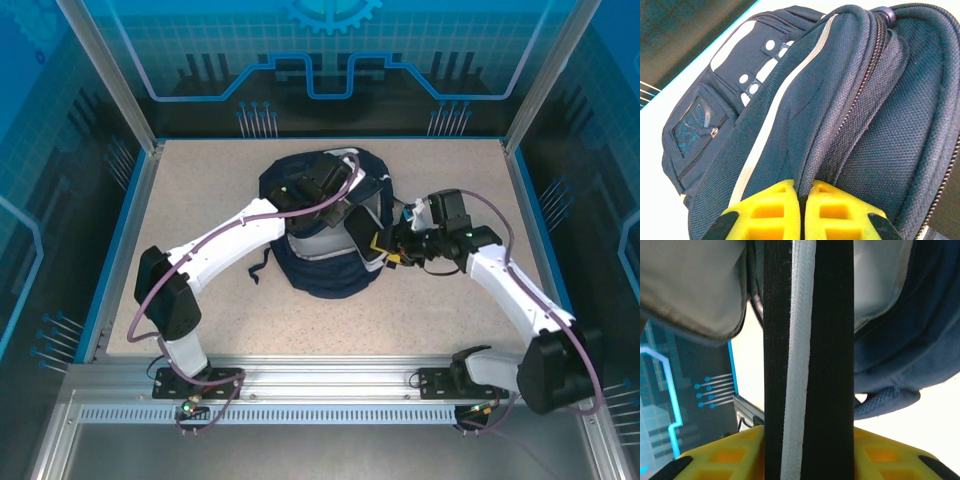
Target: Pack the student bag
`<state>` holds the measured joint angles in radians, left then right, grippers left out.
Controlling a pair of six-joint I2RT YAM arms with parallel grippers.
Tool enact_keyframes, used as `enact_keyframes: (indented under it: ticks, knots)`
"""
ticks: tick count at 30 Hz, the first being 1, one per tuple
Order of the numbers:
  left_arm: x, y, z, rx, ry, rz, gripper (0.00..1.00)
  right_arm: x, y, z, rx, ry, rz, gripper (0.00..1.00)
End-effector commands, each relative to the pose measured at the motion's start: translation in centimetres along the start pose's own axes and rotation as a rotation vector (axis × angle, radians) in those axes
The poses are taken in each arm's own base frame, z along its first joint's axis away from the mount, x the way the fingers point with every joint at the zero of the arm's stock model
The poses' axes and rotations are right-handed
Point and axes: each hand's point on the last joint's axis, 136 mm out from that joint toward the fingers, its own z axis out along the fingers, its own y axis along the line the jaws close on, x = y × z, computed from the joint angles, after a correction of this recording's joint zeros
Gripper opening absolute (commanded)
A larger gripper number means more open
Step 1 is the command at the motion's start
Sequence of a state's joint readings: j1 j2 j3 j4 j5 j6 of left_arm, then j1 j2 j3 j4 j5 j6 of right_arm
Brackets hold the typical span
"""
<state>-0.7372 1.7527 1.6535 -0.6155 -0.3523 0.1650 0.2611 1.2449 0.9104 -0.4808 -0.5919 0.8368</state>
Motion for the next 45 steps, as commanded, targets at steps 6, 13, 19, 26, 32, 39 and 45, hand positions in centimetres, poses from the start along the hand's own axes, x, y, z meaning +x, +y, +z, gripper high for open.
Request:
enact_keyframes:
  ticks: [6, 13, 19, 26, 32, 39, 45]
  knots:
    - [-5.8, -0.3, -4.6, 0.076, -0.214, -0.120, 0.00, -8.3, 1.9, 4.3, -0.063, -0.132, 0.041, 0.37]
    - [-5.2, -1.3, -3.3, 0.119, -0.141, -0.150, 0.00, -13.0, -0.3, 7.3, -0.010, -0.179, 0.040, 0.45]
    - [-4.9, -1.8, -2.0, 0.125, -0.107, -0.167, 0.00, -12.9, -0.4, 5.5, -0.010, -0.222, 0.023, 0.70]
    - [-5.4, -2.7, -1.2, 0.166, -0.099, -0.174, 0.00, -9.0, -2.7, 2.5, 0.097, -0.230, 0.069, 0.71]
    - [-5.5, -3.0, -1.1, 0.181, -0.100, -0.175, 0.00, -6.9, -3.2, 2.1, 0.092, -0.241, 0.104, 0.50]
    - [-5.3, -3.0, -1.1, 0.181, -0.095, -0.177, 0.00, -5.4, -1.7, 5.1, 0.081, -0.174, 0.108, 0.35]
    - [-5.1, -3.1, -1.3, 0.190, -0.092, -0.176, 0.00, -5.6, -2.3, 7.8, 0.102, -0.164, 0.134, 0.29]
